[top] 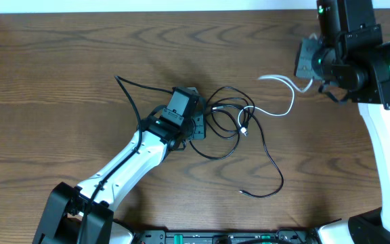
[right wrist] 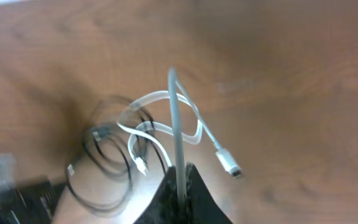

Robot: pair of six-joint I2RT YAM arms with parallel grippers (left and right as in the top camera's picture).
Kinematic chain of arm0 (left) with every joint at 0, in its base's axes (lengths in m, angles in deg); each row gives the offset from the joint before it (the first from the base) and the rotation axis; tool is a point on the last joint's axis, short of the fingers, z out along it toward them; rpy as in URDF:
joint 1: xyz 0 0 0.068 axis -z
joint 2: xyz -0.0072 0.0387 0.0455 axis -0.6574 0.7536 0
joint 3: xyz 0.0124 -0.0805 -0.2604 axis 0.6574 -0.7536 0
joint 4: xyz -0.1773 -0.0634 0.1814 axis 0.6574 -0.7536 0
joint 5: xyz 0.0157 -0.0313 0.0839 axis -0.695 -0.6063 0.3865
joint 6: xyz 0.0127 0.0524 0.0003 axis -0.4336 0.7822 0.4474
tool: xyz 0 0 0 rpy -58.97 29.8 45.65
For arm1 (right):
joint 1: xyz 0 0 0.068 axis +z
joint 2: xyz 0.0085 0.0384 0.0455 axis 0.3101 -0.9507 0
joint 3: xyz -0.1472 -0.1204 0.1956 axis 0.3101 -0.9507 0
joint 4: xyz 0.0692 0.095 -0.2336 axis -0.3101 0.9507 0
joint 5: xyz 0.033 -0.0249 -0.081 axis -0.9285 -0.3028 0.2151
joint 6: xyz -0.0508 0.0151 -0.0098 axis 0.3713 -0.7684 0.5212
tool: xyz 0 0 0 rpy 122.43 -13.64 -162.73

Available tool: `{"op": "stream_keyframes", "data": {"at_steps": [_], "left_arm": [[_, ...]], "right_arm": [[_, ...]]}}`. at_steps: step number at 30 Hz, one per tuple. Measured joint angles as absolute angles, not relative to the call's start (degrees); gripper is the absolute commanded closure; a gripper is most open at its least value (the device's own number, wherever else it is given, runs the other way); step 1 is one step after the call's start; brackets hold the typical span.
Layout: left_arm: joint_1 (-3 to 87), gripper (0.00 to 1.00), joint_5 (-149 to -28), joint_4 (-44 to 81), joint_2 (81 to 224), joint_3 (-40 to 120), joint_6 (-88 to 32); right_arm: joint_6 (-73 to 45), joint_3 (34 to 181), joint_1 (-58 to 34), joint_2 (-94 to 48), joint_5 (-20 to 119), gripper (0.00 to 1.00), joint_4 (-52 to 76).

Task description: Untangle cables

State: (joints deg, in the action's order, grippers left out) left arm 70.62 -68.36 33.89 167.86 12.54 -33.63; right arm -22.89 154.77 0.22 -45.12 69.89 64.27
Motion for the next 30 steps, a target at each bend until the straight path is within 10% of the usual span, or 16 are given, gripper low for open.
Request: {"op": "stream_keyframes", "data": {"at_steps": [15, 30], "left_arm": [[69.50, 0.60, -67.22, 35.62, 167.86, 12.43, -33.63], [69.26, 0.60, -66.61, 35.68, 166.62, 12.34, -32.71]], "right_arm": [[-27.00, 152.24, 10.69, -45.10, 73.47, 0.99, 73.89], [-25.49, 111.78, 14.80, -26.39, 76.25, 0.99, 41.63]]}}
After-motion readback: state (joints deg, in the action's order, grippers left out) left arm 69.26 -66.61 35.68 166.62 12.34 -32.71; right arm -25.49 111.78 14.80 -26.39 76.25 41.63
